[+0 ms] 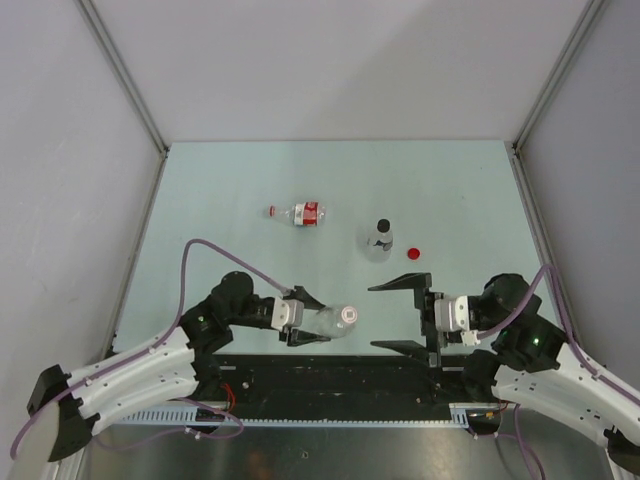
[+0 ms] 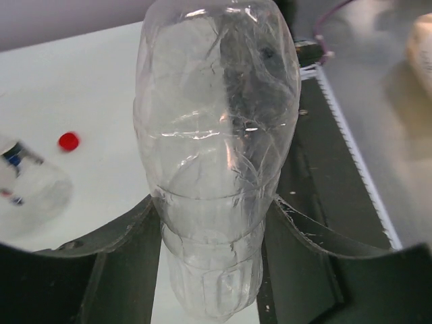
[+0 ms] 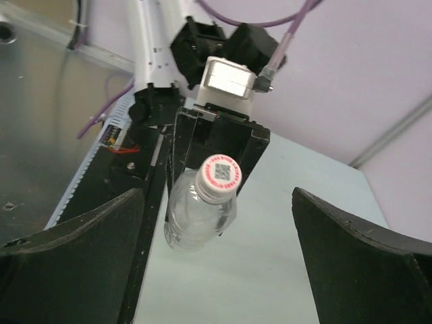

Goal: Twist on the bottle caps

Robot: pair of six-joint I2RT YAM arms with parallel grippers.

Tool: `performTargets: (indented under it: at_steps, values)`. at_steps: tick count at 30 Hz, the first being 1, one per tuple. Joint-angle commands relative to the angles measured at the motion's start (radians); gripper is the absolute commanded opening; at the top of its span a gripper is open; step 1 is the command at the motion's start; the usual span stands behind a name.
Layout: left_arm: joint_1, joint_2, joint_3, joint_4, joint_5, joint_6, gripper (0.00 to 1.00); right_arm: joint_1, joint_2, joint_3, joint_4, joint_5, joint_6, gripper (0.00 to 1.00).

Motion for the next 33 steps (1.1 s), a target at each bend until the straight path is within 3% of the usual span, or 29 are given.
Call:
performTargets:
  at_steps: [1, 10, 19, 33]
  values:
    - [0.009, 0.014, 0.074, -0.068, 0.259, 0.105, 0.0, -0.004, 0.055, 0.009, 0.008, -0.145, -0.052, 0.94]
    - [0.01, 0.075, 0.113, -0.096, 0.339, 0.148, 0.0, -0.003, 0.183, 0.019, 0.166, -0.325, 0.021, 0.79]
    - [0.015, 0.097, 0.124, -0.096, 0.337, 0.153, 0.0, 0.018, 0.252, 0.019, 0.268, -0.386, 0.098, 0.72]
    - [0.018, 0.115, 0.144, -0.096, 0.349, 0.156, 0.0, 0.063, 0.27, 0.019, 0.273, -0.415, 0.078, 0.56]
